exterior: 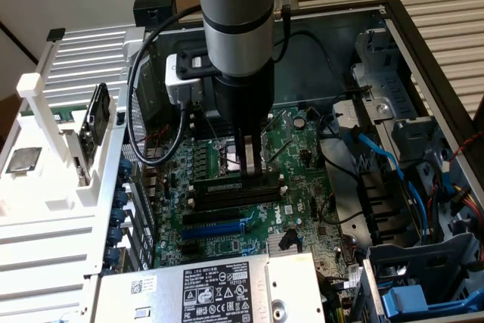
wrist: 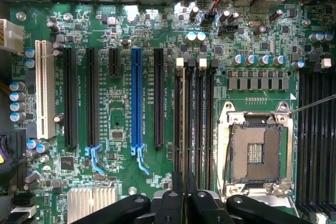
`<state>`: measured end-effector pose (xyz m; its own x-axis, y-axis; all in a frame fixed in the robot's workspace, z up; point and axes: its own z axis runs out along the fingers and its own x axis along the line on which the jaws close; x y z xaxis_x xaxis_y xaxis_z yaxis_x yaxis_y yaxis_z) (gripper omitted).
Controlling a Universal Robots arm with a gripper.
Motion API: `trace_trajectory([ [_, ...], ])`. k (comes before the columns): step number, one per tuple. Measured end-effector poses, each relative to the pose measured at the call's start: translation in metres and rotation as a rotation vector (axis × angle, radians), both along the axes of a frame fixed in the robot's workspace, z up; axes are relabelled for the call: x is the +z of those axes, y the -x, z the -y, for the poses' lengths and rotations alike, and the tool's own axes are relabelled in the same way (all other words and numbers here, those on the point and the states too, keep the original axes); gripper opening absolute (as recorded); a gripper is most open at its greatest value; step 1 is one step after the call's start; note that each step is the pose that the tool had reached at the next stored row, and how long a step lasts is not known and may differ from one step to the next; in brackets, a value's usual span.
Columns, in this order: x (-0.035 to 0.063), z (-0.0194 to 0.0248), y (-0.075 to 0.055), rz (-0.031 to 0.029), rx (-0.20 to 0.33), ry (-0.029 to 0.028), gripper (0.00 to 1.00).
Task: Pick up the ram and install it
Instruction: 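Insert the ram into the slot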
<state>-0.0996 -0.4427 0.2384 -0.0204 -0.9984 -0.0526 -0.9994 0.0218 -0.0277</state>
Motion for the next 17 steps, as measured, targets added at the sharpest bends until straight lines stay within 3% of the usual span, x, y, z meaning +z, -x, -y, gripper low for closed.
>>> trace_trajectory([
  [8, -0.0011, 0.0, 0.0018, 0.0046, 0.0, 0.0002, 0.12],
  [12, -0.0013, 0.0, 0.002, 0.02, 0.0, 0.0001, 0.12],
  [17, -0.0014, 0.0002, 0.0033, 0.0205, 0.0, 0.0003, 0.12],
])
